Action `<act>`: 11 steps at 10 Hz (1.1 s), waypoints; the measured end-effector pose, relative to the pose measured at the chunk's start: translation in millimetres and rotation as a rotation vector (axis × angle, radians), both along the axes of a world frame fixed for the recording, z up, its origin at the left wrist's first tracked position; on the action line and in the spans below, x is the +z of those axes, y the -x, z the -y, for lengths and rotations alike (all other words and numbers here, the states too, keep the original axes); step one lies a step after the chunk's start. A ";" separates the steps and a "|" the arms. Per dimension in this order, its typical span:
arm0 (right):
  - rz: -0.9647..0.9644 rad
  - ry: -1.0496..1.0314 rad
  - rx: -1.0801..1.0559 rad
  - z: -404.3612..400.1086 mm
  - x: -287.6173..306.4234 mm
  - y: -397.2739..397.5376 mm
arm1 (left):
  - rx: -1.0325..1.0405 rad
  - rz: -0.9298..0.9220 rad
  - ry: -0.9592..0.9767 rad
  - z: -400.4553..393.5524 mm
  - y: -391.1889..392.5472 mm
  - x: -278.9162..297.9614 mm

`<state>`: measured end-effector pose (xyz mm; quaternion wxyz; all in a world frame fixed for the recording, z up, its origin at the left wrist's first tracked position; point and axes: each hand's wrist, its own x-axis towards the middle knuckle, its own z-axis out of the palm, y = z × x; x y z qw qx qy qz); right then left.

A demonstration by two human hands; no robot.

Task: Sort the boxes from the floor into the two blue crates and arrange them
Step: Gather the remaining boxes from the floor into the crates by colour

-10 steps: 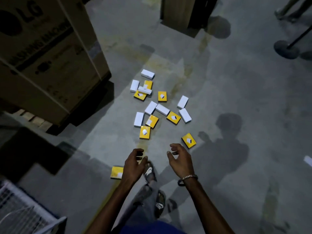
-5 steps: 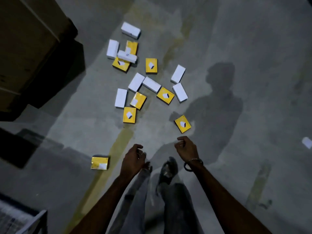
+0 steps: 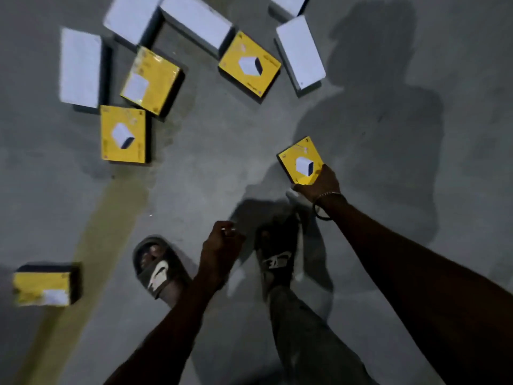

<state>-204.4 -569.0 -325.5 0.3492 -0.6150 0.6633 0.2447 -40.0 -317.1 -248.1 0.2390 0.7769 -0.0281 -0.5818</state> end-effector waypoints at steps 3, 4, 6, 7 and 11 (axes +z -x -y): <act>-0.061 0.137 0.097 18.3 -56.8 16.8 | 0.011 -0.053 -0.017 38.4 71.2 -78.8; 0.149 0.076 -0.088 3.2 -25.4 19.8 | 0.116 -0.089 -0.030 36.6 59.2 -60.4; 0.460 -0.337 -0.356 -56.1 118.5 -40.4 | 0.470 -0.120 0.048 14.8 0.7 52.0; 0.553 -0.579 -0.239 -90.5 188.5 -77.3 | 0.595 -0.179 0.096 -3.1 -43.7 138.9; 0.435 -1.010 0.003 -283.1 260.4 -234.0 | 1.007 0.012 0.157 -248.7 -130.3 219.7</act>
